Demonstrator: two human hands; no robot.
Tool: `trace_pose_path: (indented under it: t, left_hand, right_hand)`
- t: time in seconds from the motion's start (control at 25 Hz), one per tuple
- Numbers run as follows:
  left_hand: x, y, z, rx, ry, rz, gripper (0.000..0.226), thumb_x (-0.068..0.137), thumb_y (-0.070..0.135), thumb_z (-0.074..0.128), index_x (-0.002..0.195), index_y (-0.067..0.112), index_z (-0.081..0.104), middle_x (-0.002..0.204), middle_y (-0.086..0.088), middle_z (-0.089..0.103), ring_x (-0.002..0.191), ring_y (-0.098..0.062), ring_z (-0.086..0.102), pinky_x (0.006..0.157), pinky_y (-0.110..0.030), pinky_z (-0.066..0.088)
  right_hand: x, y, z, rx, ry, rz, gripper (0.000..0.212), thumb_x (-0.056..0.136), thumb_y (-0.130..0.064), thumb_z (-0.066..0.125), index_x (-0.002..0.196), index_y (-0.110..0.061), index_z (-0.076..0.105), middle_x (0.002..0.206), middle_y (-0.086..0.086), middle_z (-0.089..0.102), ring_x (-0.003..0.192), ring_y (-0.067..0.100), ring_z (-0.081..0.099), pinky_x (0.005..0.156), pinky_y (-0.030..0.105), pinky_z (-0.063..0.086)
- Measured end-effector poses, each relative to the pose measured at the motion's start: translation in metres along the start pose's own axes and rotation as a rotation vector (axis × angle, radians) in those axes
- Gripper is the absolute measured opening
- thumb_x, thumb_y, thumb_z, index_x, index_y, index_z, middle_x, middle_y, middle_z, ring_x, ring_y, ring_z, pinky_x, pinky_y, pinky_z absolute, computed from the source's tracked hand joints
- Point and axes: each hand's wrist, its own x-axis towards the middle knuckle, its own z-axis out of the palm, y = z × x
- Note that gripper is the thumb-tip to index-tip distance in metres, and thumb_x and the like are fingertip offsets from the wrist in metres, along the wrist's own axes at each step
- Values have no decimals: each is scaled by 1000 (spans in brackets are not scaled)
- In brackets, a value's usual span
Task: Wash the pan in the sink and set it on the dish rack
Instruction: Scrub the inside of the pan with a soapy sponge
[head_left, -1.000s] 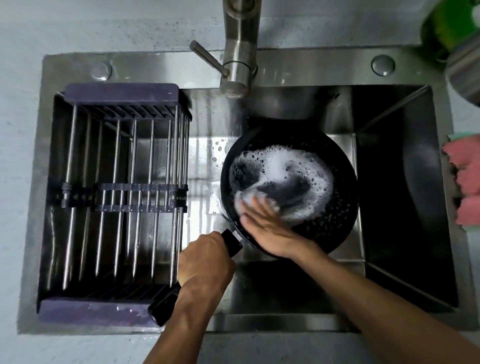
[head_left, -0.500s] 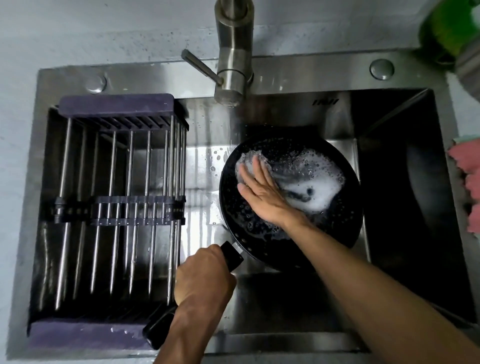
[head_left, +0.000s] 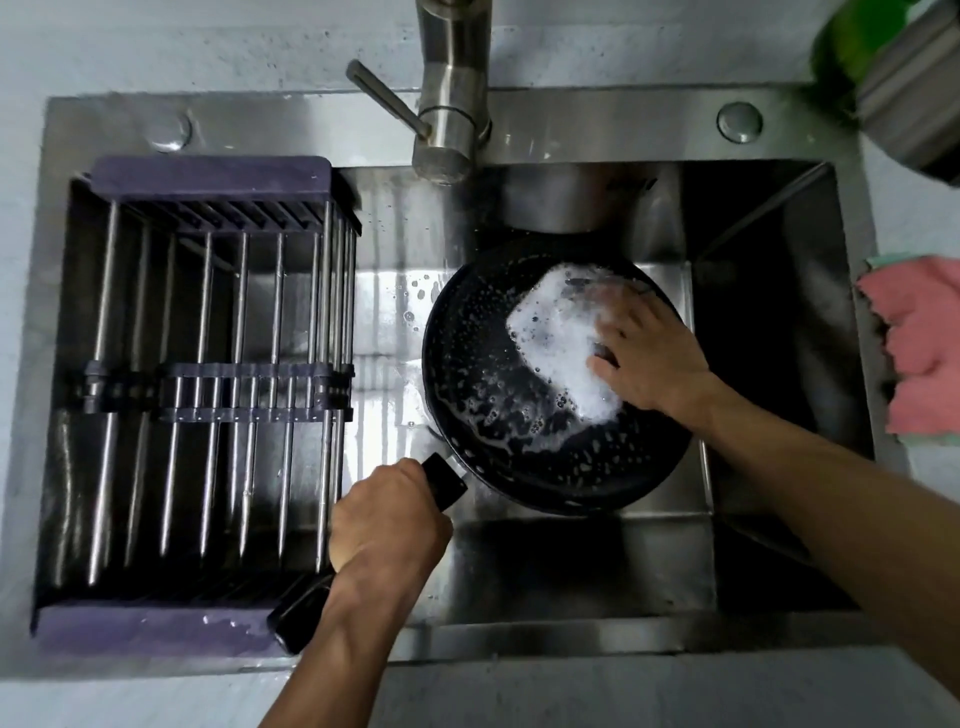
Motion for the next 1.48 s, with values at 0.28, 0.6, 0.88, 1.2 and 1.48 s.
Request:
trace_pose_path:
  t: [0.28, 0.6, 0.88, 1.2, 1.48]
  left_hand:
    - [-3, 2, -2, -35, -14, -29, 30, 83, 20, 63, 112, 16, 58, 101, -4, 65, 86, -23, 61, 68, -29, 41]
    - [-6, 4, -6, -12, -8, -21, 28, 83, 18, 61, 111, 15, 59, 101, -4, 65, 89, -24, 63, 67, -29, 41]
    - [-4, 4, -7, 4, -35, -48, 30, 83, 16, 63, 113, 15, 60, 102, -4, 66, 91, -24, 64, 68, -30, 41]
    - [-1, 0, 3, 9, -1, 1, 29, 83, 22, 59, 112, 17, 57, 104, -2, 65, 94, -23, 65, 68, -29, 40]
    - [-2, 0, 3, -10, 14, 20, 26, 84, 23, 57, 110, 19, 56, 101, 0, 63, 91, -21, 64, 67, -28, 38]
  right_hand:
    - [-99, -81, 16, 669, -488, -252, 63, 100, -68, 18, 155, -40, 29, 168, -11, -9, 154, 14, -11, 126, 41, -2]
    - [-114, -127, -6, 1037, -444, -352, 64, 102, -65, 24, 159, -39, 13, 165, -21, 4, 150, -2, 2, 122, 23, -2]
    - [-111, -82, 24, 811, -458, -321, 70, 96, -72, 22, 156, -38, 27, 164, -24, 3, 152, 0, 0, 124, 30, -3]
    - [30, -98, 2, 544, 56, 100, 64, 105, -55, 21, 160, -32, 0, 163, -7, -30, 151, 18, -24, 125, 49, 7]
    - [31, -118, -1, 461, 85, -115, 75, 100, -67, 13, 158, -29, -13, 157, 2, -37, 147, 25, -33, 120, 42, -20]
